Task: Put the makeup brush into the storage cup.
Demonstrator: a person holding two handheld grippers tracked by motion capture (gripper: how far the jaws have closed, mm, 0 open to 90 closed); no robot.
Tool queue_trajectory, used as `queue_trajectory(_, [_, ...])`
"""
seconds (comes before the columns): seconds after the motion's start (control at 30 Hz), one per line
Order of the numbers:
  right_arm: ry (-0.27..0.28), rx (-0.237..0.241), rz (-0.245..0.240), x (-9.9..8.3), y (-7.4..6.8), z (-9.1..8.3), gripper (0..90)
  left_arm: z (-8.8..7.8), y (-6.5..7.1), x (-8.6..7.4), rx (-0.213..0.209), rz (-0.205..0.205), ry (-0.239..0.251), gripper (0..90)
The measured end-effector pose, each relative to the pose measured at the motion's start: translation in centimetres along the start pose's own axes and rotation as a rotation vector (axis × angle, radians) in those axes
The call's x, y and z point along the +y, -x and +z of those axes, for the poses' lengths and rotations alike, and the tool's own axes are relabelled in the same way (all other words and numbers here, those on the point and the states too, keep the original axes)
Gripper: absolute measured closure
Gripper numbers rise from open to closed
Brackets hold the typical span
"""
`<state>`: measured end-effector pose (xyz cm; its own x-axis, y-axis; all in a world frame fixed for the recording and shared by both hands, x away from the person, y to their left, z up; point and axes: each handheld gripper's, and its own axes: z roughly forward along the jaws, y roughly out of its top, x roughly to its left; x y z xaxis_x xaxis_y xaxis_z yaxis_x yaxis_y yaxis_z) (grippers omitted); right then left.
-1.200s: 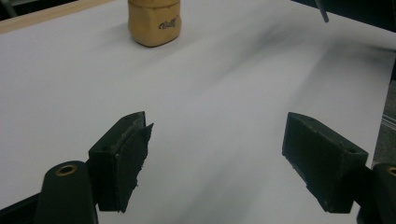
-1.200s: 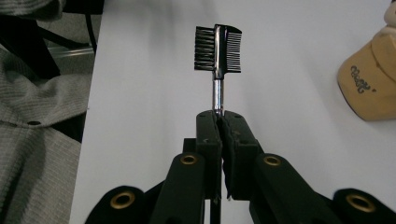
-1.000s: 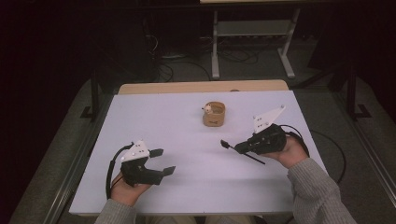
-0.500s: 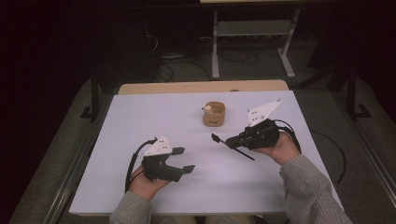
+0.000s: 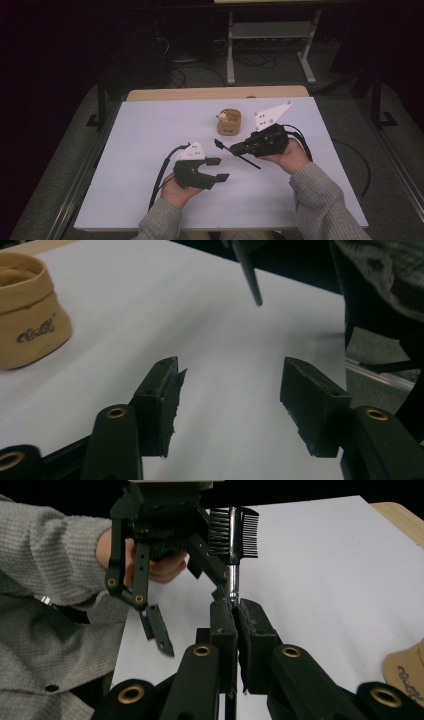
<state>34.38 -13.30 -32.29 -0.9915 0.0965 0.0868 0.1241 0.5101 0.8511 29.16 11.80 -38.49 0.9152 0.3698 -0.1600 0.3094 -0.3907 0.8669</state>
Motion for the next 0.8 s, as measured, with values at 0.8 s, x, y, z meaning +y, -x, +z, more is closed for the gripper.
queue_trajectory(0.8, [0.075,0.018,0.014,0.6,-0.2,3.1,85.0,1.1,-0.4,0.5,-0.049,-0.079,0.109,67.7])
